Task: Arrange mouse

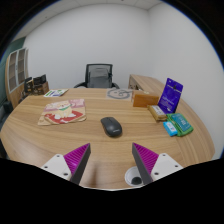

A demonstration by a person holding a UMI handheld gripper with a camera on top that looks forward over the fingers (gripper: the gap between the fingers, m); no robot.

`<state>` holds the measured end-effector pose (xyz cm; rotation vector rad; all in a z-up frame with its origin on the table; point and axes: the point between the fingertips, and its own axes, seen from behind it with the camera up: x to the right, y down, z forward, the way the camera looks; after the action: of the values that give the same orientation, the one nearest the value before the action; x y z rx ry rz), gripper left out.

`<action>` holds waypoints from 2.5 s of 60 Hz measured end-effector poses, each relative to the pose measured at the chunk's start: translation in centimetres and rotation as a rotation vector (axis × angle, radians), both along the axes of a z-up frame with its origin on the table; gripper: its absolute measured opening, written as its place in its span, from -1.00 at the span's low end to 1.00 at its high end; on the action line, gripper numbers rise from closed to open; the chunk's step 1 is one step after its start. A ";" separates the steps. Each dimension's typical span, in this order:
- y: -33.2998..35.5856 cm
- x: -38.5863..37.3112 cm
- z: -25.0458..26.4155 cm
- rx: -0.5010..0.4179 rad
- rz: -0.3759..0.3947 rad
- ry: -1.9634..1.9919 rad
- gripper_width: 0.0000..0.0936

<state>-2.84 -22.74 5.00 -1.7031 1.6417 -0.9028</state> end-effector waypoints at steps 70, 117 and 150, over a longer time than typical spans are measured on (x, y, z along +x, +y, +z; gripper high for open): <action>-2.2 17.8 -6.4 -0.013 -0.058 0.044 0.80; -0.7 17.1 -1.6 -0.013 -0.053 0.046 -0.35; 23.4 23.0 8.5 0.041 0.171 -0.085 -0.35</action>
<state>20.16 0.62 13.46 -1.7235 1.4257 -0.8408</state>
